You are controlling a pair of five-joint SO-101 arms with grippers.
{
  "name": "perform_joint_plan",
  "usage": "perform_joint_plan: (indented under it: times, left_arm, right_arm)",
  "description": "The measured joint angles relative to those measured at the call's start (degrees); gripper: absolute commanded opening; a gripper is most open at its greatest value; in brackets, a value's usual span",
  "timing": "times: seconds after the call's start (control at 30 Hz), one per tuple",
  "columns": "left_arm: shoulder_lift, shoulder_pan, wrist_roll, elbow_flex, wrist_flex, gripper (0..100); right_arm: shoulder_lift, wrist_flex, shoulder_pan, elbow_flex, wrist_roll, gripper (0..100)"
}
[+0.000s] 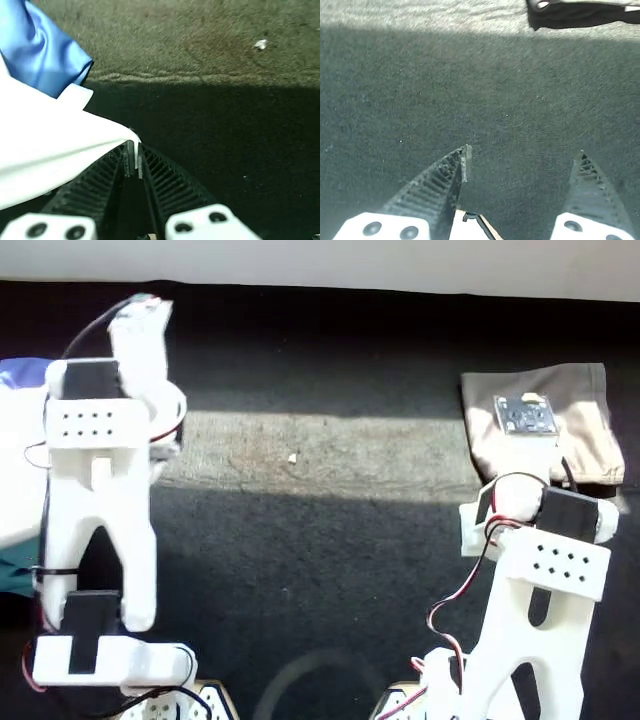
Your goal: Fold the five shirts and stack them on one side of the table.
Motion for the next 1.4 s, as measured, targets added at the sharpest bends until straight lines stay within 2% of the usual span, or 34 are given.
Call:
perform_joint_plan:
  times: [0.2, 0.37, 0.6, 0.7, 0.83, 1.0, 1.13, 1.4]
  left_arm:
    - [0.0, 16.09, 0.0, -17.41, 1.49, 1]
    - [0.0, 31.38, 0.0, -26.02, -0.79, 1]
    - [0.0, 48.44, -2.99, -27.96, -3.08, 1]
    - [0.0, 49.32, -3.6, -28.04, -0.79, 1]
    - [-0.09, 41.76, -3.6, -26.9, 4.31, 1]
    - [-5.36, 22.24, -4.57, -18.11, 5.1, 1]
    - [-13.71, 7.47, -11.25, -8.09, 5.1, 1]
    - [-26.46, -19.52, -22.95, 5.27, 5.1, 1]
  right_arm:
    - [0.0, -4.84, 11.34, 0.35, 0.0, 30.4]
    - [0.0, -8.53, 18.99, 4.22, 0.0, 30.4]
    - [0.0, -13.36, 20.75, 12.48, 0.0, 30.4]
    - [0.09, -14.42, 20.75, 12.84, 0.0, 30.4]
    - [0.09, -14.86, 20.75, 12.92, 0.0, 30.4]
    - [0.09, -15.03, 15.21, 12.92, 0.0, 30.4]
    - [0.09, -15.03, 5.19, 12.92, 0.0, 30.4]
    - [0.09, -19.6, -22.95, 12.92, 0.0, 30.4]
